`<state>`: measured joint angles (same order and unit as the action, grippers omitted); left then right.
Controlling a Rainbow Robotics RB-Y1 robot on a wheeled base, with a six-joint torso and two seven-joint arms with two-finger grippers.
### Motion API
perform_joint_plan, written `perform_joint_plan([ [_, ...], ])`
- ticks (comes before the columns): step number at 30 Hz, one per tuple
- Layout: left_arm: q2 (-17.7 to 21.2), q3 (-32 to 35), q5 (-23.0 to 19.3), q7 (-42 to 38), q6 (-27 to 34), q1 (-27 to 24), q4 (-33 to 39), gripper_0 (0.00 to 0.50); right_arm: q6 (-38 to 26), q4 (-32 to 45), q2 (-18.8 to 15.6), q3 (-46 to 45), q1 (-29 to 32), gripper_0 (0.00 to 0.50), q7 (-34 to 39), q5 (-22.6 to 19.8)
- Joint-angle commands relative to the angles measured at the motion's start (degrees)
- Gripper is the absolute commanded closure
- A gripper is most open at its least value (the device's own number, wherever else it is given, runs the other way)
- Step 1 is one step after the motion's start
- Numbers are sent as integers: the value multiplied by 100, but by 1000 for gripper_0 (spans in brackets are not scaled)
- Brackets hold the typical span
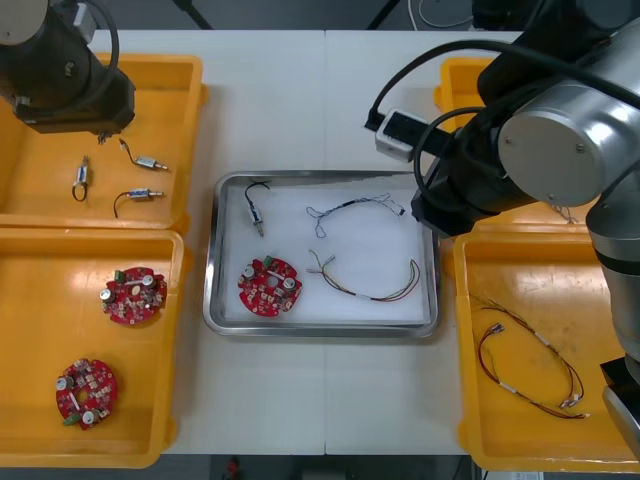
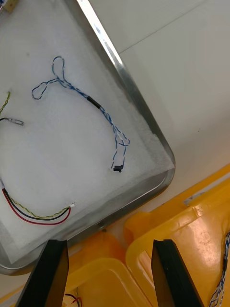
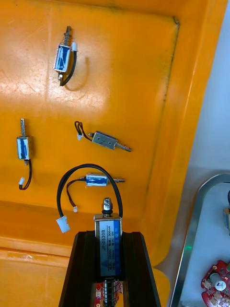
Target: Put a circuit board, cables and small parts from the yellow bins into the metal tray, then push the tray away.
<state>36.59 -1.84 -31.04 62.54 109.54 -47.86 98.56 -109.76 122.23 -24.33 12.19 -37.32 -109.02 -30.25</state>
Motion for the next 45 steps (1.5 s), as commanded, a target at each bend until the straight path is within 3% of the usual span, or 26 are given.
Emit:
perform_joint_plan([
  [1,-91,-238,-104,-436,46,14,313,500,-24,530,-98,-411,155,0,698,10],
  [12,-381,-924,-262,-1526,46,5,867,500,-24,1426,-749,-1395,1368,0,2236,-95],
  [23,-812,-1741,-333,-2088,15,-101,972,500,-24,1505,-872,-2669,1895,0,2948,-394],
  [32,-996,-2480,-218,-2589,-715,-109,875,500,-24,1505,-880,-3478,2598,0,3036,-465],
  [45,-1128,-3358,195,-2747,-1989,-101,-135,500,-24,1523,-731,-3847,3504,2,3203,-667],
])
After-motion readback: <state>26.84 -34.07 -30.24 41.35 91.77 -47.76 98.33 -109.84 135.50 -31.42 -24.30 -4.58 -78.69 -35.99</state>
